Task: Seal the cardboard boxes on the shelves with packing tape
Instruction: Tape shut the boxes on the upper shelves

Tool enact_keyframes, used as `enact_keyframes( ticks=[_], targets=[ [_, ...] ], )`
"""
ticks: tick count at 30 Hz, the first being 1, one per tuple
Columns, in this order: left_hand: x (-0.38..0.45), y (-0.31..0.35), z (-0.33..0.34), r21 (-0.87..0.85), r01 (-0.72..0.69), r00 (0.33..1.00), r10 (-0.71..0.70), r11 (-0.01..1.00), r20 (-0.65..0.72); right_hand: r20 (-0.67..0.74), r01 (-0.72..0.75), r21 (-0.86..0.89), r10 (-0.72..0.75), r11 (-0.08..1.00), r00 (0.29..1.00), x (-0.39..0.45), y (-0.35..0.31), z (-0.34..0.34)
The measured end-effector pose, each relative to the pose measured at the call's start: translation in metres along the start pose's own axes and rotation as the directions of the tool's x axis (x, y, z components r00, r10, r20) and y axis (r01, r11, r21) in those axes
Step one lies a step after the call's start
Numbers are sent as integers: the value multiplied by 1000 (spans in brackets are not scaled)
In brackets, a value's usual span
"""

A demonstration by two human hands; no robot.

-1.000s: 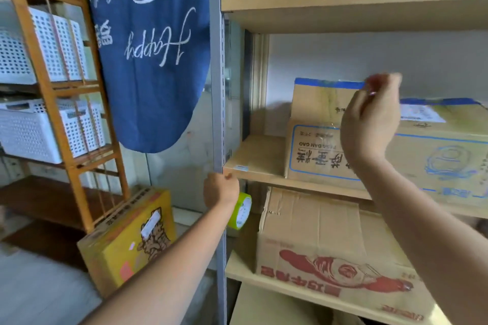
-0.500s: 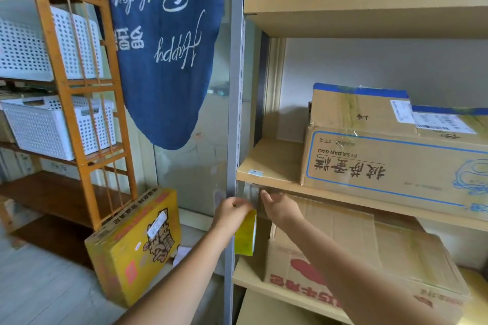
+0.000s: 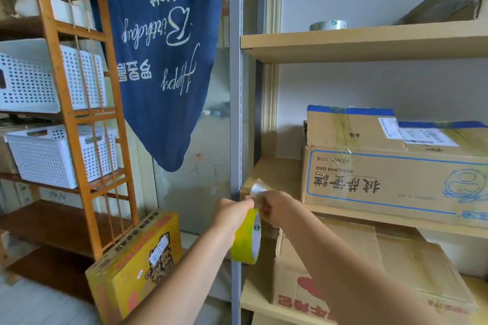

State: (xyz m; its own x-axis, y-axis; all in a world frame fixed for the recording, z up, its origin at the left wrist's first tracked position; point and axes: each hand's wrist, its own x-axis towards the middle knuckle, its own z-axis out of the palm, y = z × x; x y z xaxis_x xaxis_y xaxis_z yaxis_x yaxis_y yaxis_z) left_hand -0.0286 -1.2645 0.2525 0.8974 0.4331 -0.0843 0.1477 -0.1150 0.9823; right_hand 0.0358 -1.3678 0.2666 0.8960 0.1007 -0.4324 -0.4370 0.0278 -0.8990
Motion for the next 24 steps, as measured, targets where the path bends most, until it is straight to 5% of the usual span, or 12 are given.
enact_keyframes(
  ticks=[5, 8, 10, 12, 15, 20, 24],
  targets=[
    [-32, 19, 12, 18, -73, 997, 73, 997, 23, -26, 99, -132, -103, 986, 994, -19, -26, -5],
    [-53, 32, 17, 9, -166, 986, 166, 986, 27, -70, 337, -129, -348, 933, 935, -48, -40, -21],
    [-67, 35, 28, -10, -266, 963, 266, 964, 47, -100, 452, -473, -556, 756, 825, -66, -50, -38],
    [-84, 39, 44, -9, -312, 947, 312, 950, 76, -92, 402, -784, -730, 472, 677, -85, -57, -57],
    [-115, 53, 69, 61, -368, 928, 361, 928, 93, -57, 332, -902, -839, 276, 542, -111, -64, -94],
    [-151, 74, 112, -15, -395, 901, 391, 918, 188, -214, 357, -822, -822, 444, 528, -146, -74, -158],
    [-164, 83, 145, -17, -474, 858, 466, 880, 216, -237, 233, -914, -903, 332, 357, -159, -77, -188]
  ],
)
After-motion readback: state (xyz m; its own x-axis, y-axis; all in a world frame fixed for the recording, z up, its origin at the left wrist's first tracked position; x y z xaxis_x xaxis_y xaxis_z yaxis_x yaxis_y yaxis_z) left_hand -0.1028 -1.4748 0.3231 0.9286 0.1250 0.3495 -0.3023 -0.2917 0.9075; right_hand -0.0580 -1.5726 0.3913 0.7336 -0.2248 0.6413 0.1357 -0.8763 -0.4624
